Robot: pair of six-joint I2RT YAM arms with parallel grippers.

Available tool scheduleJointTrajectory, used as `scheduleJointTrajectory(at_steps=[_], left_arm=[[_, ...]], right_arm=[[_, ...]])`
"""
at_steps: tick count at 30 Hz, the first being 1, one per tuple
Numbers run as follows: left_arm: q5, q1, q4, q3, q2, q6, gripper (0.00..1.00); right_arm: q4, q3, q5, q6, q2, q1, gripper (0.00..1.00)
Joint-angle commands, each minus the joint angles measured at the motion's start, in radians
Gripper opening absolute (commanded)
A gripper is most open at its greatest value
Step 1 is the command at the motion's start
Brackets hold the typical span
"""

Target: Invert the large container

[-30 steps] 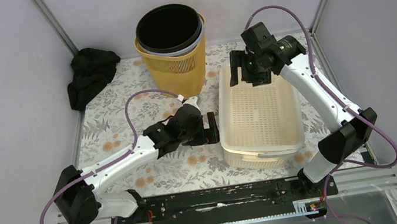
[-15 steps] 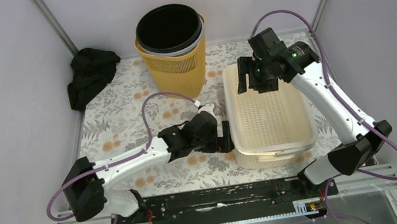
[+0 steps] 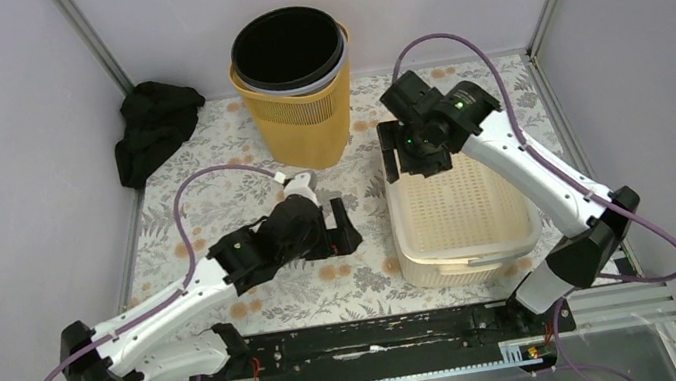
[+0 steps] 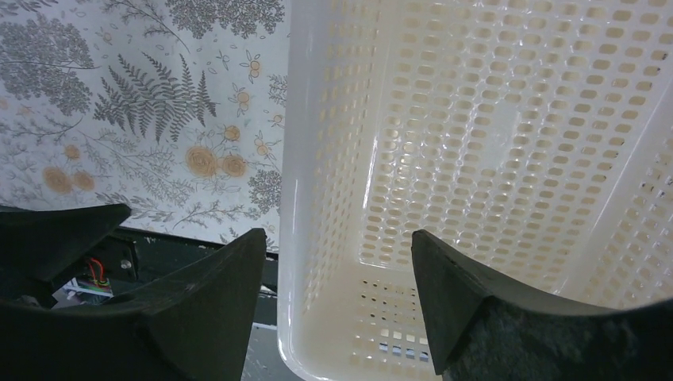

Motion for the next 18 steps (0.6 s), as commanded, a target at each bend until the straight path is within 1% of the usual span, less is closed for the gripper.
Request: scheduleJointTrajectory(at_steps=[1,5,9,12,18], left_arm=[[-0.022,0.049,-0.052,-0.061,-0.089,-0.024,1.00],[0.004,0.090,-0.053,-0.088,-0.138,-0.012,1.00],[0.026,0.112,-0.053,-0.108,-0.163,0.004,1.00],[0.025,0.116,-0.053,-0.125,-0.182,0.005,1.00],[0.026,0.119,-0.054,-0.143,-0.194,0.005,1.00]], right_arm=[[-0.034,0.063,0.081,0.061,0.041,0.056,0.74],[-0.040,0.083,0.124,0.094,0.093,0.102,0.74],[-0.043,0.089,0.167,0.112,0.146,0.121,0.68],[-0.046,0.088,0.195,0.114,0.173,0.123,0.61],[-0.043,0.076,0.229,0.114,0.207,0.123,0.59]])
